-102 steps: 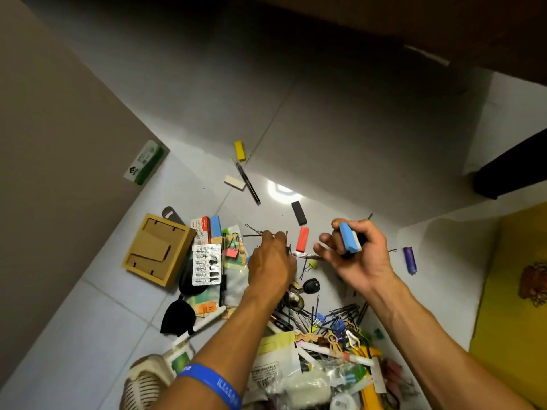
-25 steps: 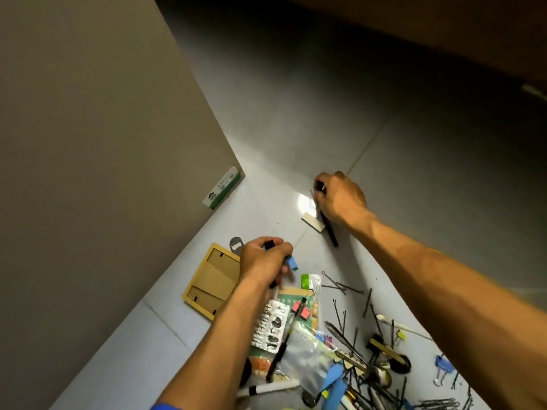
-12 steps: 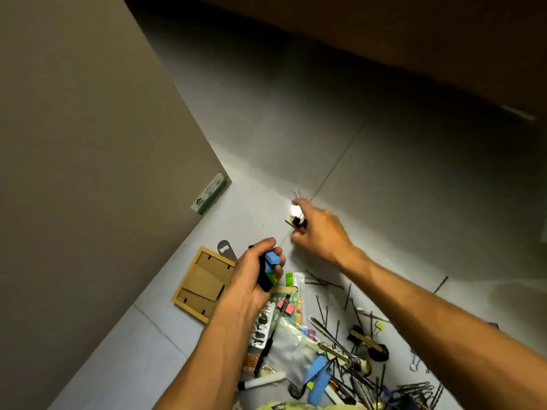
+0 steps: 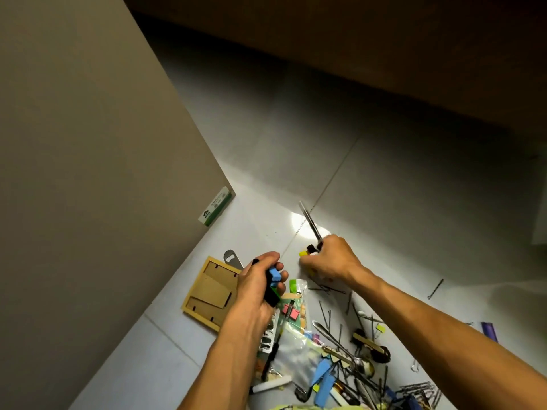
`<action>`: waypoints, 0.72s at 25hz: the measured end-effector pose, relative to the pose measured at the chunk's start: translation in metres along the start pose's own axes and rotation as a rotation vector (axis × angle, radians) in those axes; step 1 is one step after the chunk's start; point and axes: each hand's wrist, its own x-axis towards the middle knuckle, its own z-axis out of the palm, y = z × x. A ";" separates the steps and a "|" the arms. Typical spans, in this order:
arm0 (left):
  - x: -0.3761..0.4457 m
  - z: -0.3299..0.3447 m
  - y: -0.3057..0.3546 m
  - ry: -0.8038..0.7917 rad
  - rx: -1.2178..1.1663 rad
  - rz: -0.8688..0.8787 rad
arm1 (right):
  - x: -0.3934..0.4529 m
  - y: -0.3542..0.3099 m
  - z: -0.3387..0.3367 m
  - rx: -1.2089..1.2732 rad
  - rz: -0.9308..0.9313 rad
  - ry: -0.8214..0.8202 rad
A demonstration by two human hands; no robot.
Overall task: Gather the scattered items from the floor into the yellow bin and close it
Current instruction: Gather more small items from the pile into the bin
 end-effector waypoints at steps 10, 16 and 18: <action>-0.159 0.174 -0.115 -0.561 -0.250 0.081 | -0.221 0.043 -0.150 1.470 -0.294 0.266; -0.308 0.256 -0.278 -0.777 -0.168 -0.148 | -0.386 0.151 -0.210 1.755 -0.406 0.963; -0.331 0.271 -0.321 -0.761 -0.058 -0.182 | -0.418 0.183 -0.220 1.816 -0.342 1.113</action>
